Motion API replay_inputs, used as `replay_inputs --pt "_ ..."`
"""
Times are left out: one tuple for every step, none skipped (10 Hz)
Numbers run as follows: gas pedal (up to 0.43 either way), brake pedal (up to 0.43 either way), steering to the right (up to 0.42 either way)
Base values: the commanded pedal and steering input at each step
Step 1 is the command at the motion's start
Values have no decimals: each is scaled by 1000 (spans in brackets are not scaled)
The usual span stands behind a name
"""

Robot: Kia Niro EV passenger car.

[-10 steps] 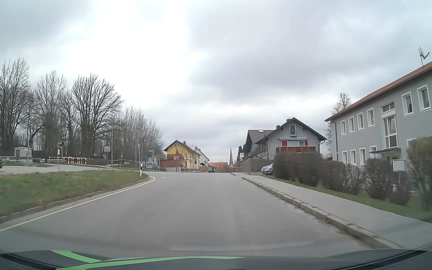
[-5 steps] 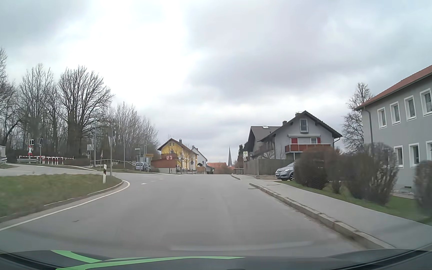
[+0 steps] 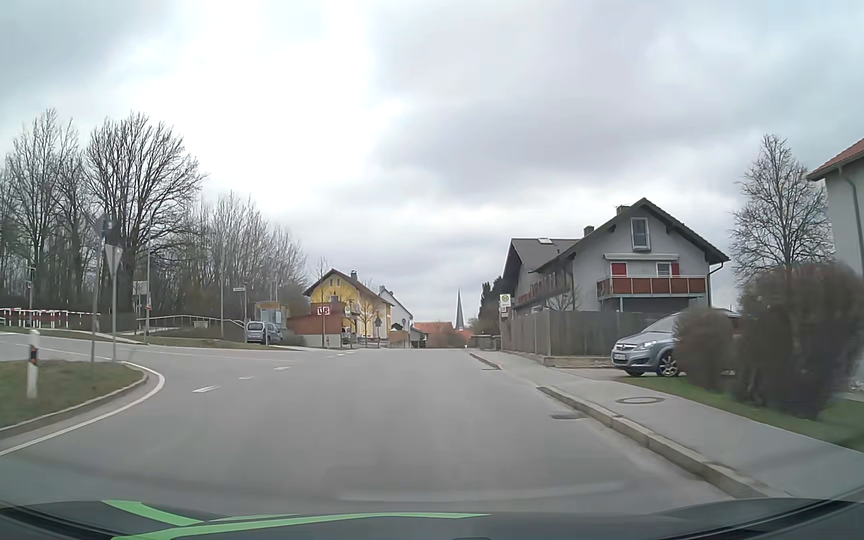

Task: Follow the waypoints while adhering to traffic rules and regulations

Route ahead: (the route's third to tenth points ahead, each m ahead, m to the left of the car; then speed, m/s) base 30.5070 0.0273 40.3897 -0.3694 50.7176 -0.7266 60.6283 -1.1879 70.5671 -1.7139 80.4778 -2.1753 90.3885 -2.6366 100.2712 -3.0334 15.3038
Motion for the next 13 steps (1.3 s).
replay_inputs --pt "189 0 0" --pt "189 0 0" --pt "150 0 0" --pt "150 0 0" --pt "150 0 0" --pt "138 0 0" --pt "138 0 1" --pt "138 0 2" --pt "138 0 4" --pt "138 0 4" --pt "138 0 4" --pt "138 0 4" --pt "138 0 4"
